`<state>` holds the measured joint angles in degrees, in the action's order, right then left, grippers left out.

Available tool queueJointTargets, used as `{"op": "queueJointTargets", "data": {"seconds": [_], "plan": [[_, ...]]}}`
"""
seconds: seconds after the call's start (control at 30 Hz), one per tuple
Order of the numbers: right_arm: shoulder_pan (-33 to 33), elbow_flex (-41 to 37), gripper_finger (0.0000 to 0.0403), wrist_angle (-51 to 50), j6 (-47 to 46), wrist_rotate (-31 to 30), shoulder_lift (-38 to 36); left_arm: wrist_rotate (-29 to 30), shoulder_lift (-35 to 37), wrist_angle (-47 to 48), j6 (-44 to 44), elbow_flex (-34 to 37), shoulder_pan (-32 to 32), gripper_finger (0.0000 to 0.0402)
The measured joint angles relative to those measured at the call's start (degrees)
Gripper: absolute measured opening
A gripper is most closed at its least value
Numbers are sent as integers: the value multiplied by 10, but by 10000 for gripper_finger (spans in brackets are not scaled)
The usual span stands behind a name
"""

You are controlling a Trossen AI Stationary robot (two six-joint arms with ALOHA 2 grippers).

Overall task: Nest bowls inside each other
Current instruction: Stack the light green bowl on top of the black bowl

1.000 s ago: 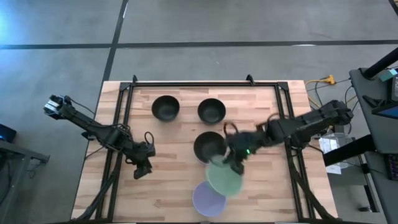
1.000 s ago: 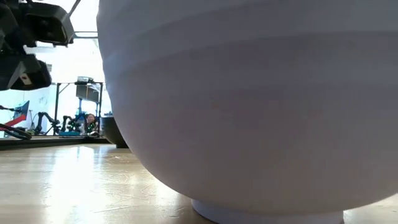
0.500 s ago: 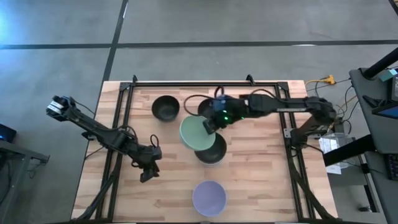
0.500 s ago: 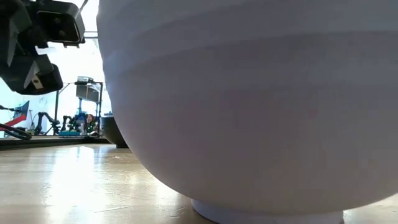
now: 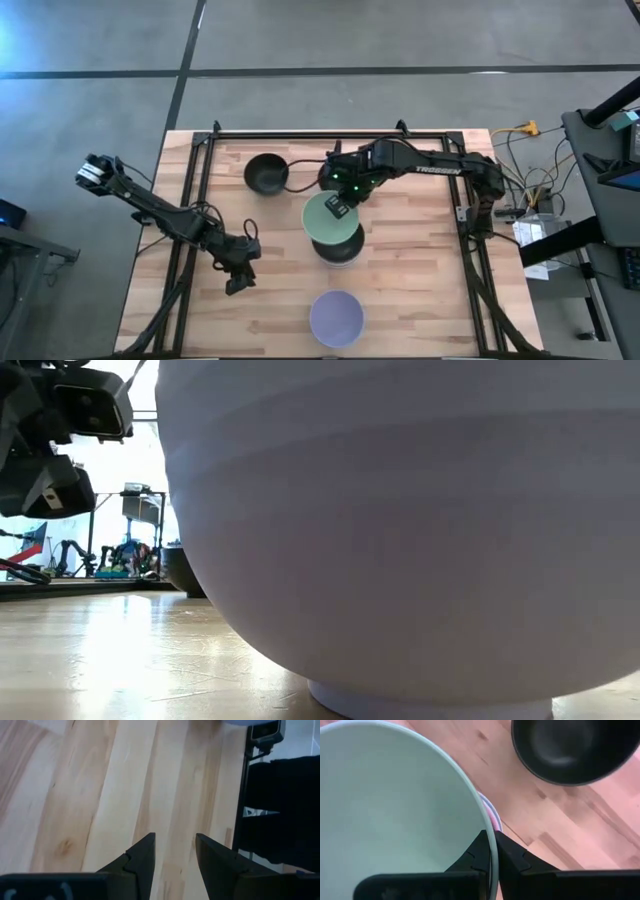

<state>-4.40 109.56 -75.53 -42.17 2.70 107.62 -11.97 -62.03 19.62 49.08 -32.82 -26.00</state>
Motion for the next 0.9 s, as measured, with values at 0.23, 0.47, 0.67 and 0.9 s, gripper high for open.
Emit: {"op": "queueJointTargets", "data": {"seconds": [0.23,0.47,0.67,0.9], "plan": [[15,-30,12,-11,-12,-7,-20,0,14,4,-5,11,0,125],[56,-93,12,33,-43,-13,-30,3,16,4,-5,12,0,125],[79,-124,12,63,-73,-53,-33,3,16,3,-5,12,0,125],[79,-134,12,80,-84,-59,-33,3,14,-1,0,10,0,125]]}}
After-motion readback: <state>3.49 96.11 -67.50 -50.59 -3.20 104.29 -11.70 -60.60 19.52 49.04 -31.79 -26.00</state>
